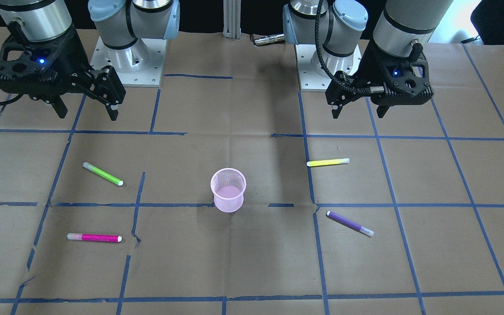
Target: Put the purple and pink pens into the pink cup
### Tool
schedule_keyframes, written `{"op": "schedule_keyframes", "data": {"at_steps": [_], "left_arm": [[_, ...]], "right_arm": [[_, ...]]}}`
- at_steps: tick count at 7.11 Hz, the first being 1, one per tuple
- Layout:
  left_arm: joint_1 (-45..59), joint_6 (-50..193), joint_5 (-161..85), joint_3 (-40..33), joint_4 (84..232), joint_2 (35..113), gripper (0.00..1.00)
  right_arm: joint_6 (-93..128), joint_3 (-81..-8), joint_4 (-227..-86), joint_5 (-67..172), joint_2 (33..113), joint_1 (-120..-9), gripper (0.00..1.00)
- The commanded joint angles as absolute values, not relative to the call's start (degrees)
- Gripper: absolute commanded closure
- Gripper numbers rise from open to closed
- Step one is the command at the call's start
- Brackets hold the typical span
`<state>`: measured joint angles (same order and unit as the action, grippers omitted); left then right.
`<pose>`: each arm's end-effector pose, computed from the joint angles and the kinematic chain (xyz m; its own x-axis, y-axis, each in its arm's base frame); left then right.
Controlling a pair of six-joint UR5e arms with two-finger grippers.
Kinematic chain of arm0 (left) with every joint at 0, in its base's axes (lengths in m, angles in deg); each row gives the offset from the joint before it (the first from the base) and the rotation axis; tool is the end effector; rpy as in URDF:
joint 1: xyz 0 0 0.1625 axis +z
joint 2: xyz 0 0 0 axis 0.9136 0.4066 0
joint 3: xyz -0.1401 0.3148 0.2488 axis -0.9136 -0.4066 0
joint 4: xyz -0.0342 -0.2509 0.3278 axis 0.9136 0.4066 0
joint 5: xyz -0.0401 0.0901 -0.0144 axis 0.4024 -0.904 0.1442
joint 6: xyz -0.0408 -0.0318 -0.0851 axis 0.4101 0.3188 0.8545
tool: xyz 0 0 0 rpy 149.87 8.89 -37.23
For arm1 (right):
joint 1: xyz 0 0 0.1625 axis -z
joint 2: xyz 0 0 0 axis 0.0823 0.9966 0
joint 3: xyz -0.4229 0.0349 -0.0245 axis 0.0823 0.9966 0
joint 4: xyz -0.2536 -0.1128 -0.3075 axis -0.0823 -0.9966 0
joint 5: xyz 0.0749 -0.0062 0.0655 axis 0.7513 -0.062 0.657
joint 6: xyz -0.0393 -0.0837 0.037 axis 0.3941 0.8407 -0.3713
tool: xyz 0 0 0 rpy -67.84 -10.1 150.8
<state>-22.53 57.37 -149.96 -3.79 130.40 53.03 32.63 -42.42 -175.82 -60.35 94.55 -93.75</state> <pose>-0.1204 -0.4884 0.4889 -0.9992 -0.0393 -0.0040 -0.0392 0.9991 -0.0188 0.1251 -0.4960 0.5039 -0.9991 0.0417 -0.0055 0.0420 0.9919 -0.1197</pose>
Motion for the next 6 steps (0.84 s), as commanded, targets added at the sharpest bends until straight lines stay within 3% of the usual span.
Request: {"op": "schedule_keyframes", "data": {"at_steps": [1,6], "left_arm": [[-22.6,57.3,-150.1,-4.4,130.4,53.0,0.02],[-22.6,57.3,-150.9,-4.6,130.7,51.6,0.02]], "right_arm": [[32.3,-42.5,-175.7,-60.5,94.9,-93.8,0.00],[40.1,-42.9,-176.1,-60.1,94.4,-93.0,0.00]]}}
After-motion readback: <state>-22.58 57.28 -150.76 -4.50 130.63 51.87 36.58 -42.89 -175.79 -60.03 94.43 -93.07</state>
